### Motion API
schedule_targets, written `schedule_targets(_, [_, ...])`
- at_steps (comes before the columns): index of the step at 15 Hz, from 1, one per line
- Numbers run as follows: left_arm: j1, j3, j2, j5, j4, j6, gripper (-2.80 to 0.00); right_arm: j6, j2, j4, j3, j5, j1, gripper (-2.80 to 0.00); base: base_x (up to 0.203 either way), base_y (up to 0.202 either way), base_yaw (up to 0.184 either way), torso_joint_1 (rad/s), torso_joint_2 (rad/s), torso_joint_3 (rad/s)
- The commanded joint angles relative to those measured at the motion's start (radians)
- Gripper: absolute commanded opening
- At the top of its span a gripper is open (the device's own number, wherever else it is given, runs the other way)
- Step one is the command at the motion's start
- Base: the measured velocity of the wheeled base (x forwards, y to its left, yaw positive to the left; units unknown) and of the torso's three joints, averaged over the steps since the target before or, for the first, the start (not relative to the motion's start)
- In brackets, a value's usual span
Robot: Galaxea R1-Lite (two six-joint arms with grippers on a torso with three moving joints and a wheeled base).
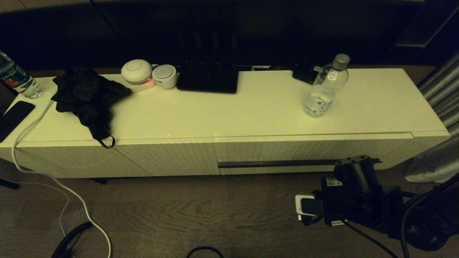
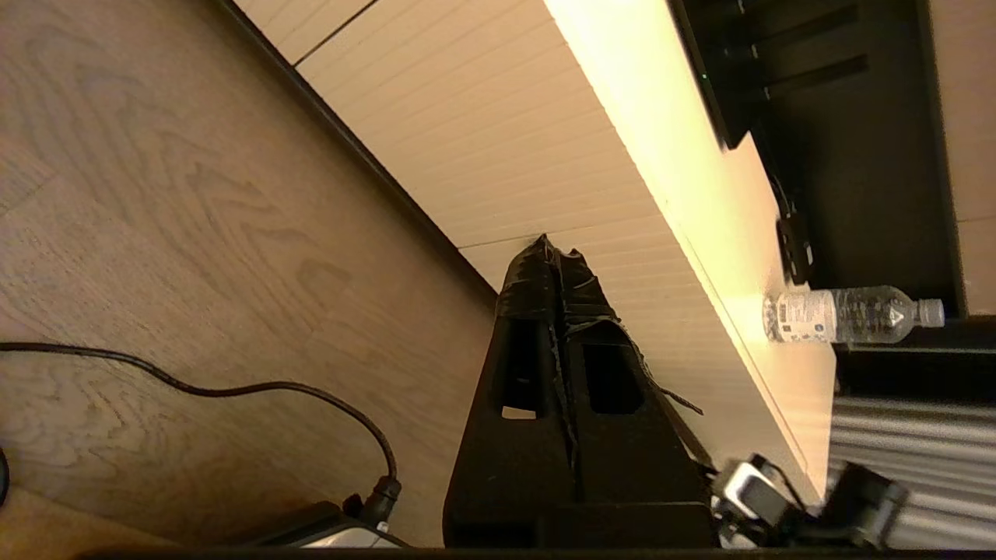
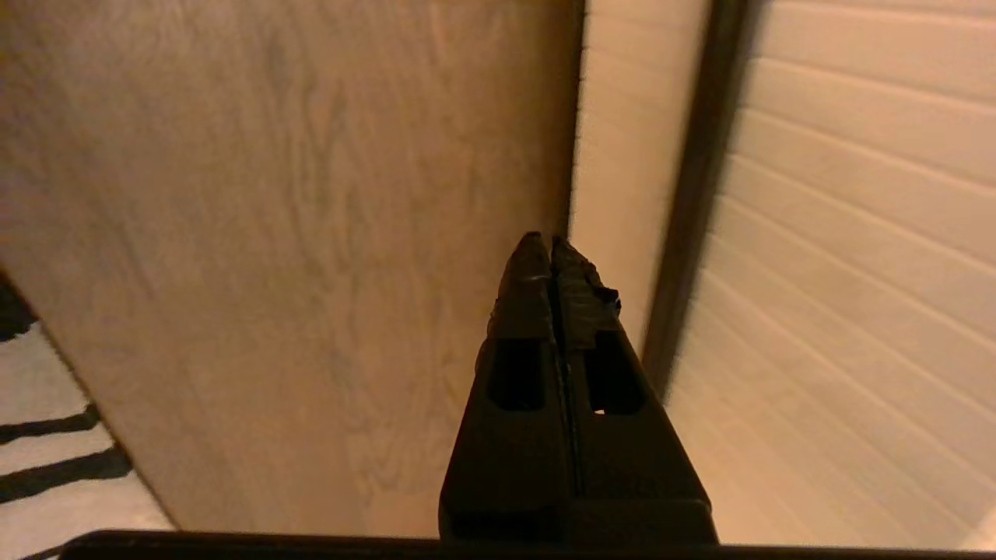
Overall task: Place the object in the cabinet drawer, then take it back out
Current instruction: Open the drawer
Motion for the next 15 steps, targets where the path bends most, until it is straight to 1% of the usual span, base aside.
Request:
schedule_targets(1, [0.0, 0.0, -0.002, 0.0, 0.0, -0.006, -2.8, -0.032, 0.049, 0.0, -0.017, 0.016, -0.022, -2.8, 0.0, 0.0, 0.0, 0.0, 0.0, 0.0])
schedule_targets(3, [0.0, 0.0, -0.002, 0.0, 0.0, -0.006, -2.8, -0.09, 0.049, -0.002, -0.031, 0.042, -0.032, -2.8, 0.0, 0.0, 0.0, 0.0, 0.0, 0.0])
schedule_targets(6, [0.0, 0.0, -0.002, 0.0, 0.0, -0.006, -2.8, -0.094, 0.036, -0.003, -0.035, 0.059, -0.033, -2.8, 0.0, 0.0, 0.0, 0.0, 0.0, 0.0])
schedule_targets(7, [0.0, 0.0, -0.002, 0.0, 0.0, -0.006, -2.8, -0.099, 0.032, -0.003, -0.028, 0.089, -0.035, 0.0, 0.0, 0.0, 0.0, 0.0, 0.0, 0.0])
schedule_targets(10, [0.0, 0.0, -0.002, 0.0, 0.0, -0.006, -2.8, -0.12, 0.024, 0.004, -0.028, 0.107, -0.048, 0.0, 0.0, 0.0, 0.0, 0.0, 0.0, 0.0])
schedule_targets(13, [0.0, 0.0, -0.002, 0.0, 0.0, -0.006, -2.8, -0.149, 0.035, -0.001, -0.038, 0.108, -0.07, 0.0, 0.0, 0.0, 0.0, 0.0, 0.0, 0.0])
schedule_targets(15, [0.0, 0.0, -0.002, 0.0, 0.0, -0.006, -2.8, -0.155, 0.063, -0.001, -0.057, 0.108, -0.081, 0.0, 0.0, 0.0, 0.0, 0.0, 0.0, 0.0])
